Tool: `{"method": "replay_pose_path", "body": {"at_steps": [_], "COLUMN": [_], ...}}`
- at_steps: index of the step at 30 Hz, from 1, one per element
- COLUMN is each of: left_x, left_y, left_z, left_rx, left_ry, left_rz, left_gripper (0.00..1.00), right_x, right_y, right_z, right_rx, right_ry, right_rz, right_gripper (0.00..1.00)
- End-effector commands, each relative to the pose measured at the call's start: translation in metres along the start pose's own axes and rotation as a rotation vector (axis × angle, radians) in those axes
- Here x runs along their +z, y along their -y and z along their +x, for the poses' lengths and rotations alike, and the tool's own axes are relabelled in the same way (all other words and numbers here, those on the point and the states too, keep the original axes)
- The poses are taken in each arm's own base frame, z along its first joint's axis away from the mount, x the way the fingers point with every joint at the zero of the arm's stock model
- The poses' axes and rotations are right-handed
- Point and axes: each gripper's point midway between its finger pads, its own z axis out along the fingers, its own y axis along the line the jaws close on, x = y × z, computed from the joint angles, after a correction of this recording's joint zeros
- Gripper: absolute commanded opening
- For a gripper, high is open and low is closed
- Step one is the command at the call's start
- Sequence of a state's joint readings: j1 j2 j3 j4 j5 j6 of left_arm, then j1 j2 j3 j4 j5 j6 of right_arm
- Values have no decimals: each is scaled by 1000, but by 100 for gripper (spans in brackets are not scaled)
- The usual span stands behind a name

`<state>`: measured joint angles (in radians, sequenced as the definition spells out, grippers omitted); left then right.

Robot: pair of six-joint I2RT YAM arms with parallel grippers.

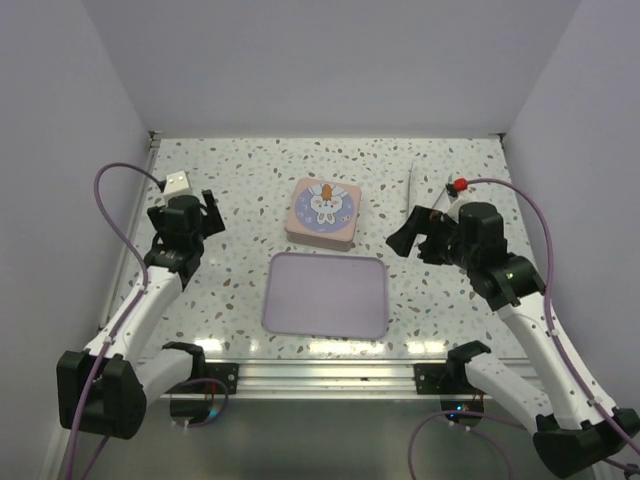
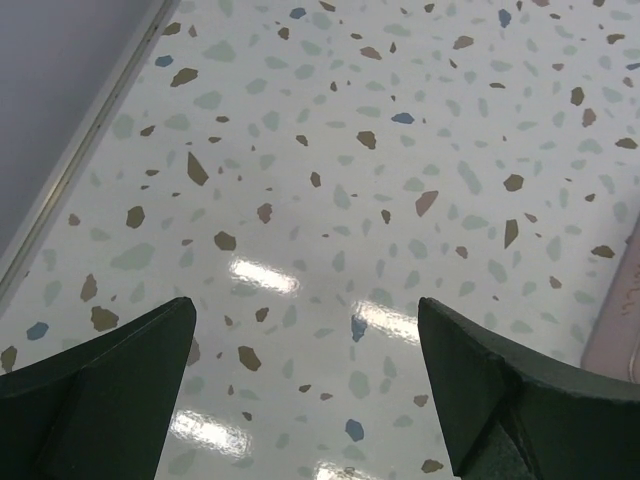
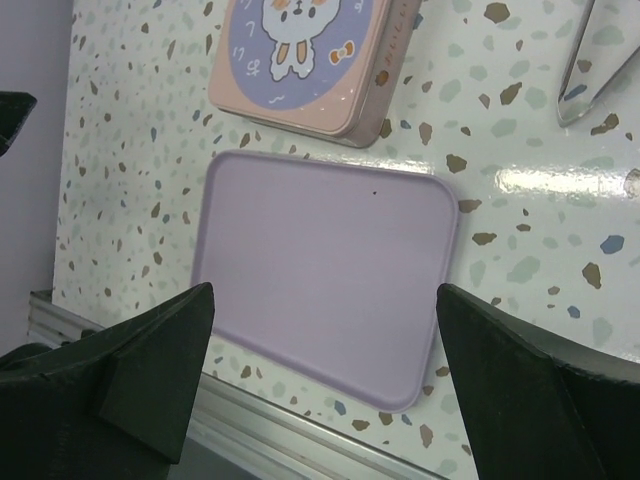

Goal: Pack the cookies

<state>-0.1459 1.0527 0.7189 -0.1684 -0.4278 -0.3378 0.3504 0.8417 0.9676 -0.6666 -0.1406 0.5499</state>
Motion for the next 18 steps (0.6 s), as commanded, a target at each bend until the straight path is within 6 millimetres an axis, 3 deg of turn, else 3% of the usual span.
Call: {"method": "replay_pose_path", "body": {"at_steps": [1, 5, 6, 7, 9, 10, 12, 16, 18], "left_x": [9, 15, 18, 19, 26, 29, 39, 52, 61], "left_y": [-16, -3, -3, 3, 1, 5, 7, 17, 14], "left_z": [-11, -5, 8, -4, 9, 2, 17, 20, 31], "left_rx": [23, -6, 12, -2, 32, 30, 59, 74, 96], "left_ry": [71, 121, 122, 189, 190, 230, 210, 266, 248], "left_rz": [-98, -20, 2, 29, 31, 44, 53, 91, 70], "left_gripper": [98, 100, 100, 100, 100, 100, 100, 100, 100], "right_x": [3, 6, 6, 5, 0, 0, -5, -11, -14], "right_y": [0, 2, 5, 7, 10, 12, 17, 28, 36], "right_z": [-4, 0, -2, -3, -8, -7, -8, -7, -5], "right_rx": [55, 46, 37, 29, 2, -7, -27, -56, -74], "right_ry": [38, 40, 56, 67, 106, 113, 145, 180, 195], "right_rz": [0, -10, 4, 10, 22, 24, 34, 74, 102], "right_gripper": [96, 98, 99, 98, 99, 98, 99, 99, 99]}}
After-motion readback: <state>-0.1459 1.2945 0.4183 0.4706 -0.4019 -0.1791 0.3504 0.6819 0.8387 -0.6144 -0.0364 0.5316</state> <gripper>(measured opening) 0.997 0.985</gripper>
